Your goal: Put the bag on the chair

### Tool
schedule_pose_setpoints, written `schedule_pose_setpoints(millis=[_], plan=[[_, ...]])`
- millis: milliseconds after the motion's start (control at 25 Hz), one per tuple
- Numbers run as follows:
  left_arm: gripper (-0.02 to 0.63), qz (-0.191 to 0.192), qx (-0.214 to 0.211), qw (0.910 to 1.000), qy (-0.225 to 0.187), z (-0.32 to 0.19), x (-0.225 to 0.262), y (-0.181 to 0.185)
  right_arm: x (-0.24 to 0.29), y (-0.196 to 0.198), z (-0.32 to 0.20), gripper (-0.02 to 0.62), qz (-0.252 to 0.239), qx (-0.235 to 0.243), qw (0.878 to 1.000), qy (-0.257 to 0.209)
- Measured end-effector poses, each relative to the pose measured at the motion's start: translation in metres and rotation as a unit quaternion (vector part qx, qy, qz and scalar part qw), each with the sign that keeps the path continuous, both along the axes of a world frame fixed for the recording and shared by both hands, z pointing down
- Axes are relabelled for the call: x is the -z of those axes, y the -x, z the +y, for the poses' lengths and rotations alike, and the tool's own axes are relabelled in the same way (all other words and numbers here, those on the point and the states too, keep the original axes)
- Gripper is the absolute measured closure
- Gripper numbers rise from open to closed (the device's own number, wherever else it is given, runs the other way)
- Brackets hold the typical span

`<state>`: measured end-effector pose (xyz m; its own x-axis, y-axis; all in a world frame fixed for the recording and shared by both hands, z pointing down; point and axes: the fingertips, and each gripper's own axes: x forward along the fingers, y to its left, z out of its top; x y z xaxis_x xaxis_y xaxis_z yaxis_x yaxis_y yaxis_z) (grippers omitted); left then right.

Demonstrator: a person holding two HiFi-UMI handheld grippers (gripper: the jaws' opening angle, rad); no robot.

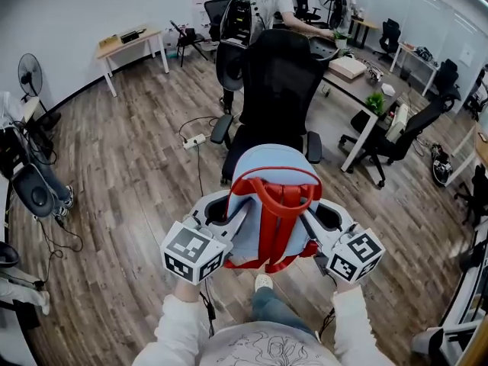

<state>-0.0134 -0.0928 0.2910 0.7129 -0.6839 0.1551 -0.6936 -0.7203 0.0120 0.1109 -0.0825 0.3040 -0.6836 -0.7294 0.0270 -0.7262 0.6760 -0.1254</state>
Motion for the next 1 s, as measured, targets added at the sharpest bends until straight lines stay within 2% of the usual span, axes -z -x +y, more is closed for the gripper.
schedule_pose_setpoints(millis=[440, 560, 640, 840, 920, 1000], plan=[[0.515, 0.001, 0.027, 0.9996, -0.007, -0.138, 0.004, -0.010, 0.005, -0.010, -0.146, 0.515, 0.000, 0.031, 0.999, -0.007], [0.515, -0.001, 0.035, 0.9994, -0.007, -0.146, 0.000, -0.016, 0.001, -0.017, -0.156, 0.515, 0.001, 0.038, 0.999, -0.008], [0.515, -0.003, 0.038, 0.9992, -0.009, -0.105, 0.001, -0.017, 0.001, -0.017, -0.116, 0.515, -0.002, 0.040, 0.999, -0.008], [0.515, -0.008, 0.053, 0.9986, -0.005, 0.125, 0.008, 0.005, 0.007, 0.005, 0.111, 0.515, -0.007, 0.056, 0.998, -0.003], [0.515, -0.009, 0.052, 0.9986, -0.004, 0.146, 0.007, 0.010, 0.005, 0.010, 0.132, 0.515, -0.009, 0.054, 0.999, -0.001], [0.515, -0.009, 0.050, 0.9987, 0.001, 0.124, 0.001, 0.012, 0.000, 0.011, 0.111, 0.515, -0.008, 0.051, 0.999, 0.004]])
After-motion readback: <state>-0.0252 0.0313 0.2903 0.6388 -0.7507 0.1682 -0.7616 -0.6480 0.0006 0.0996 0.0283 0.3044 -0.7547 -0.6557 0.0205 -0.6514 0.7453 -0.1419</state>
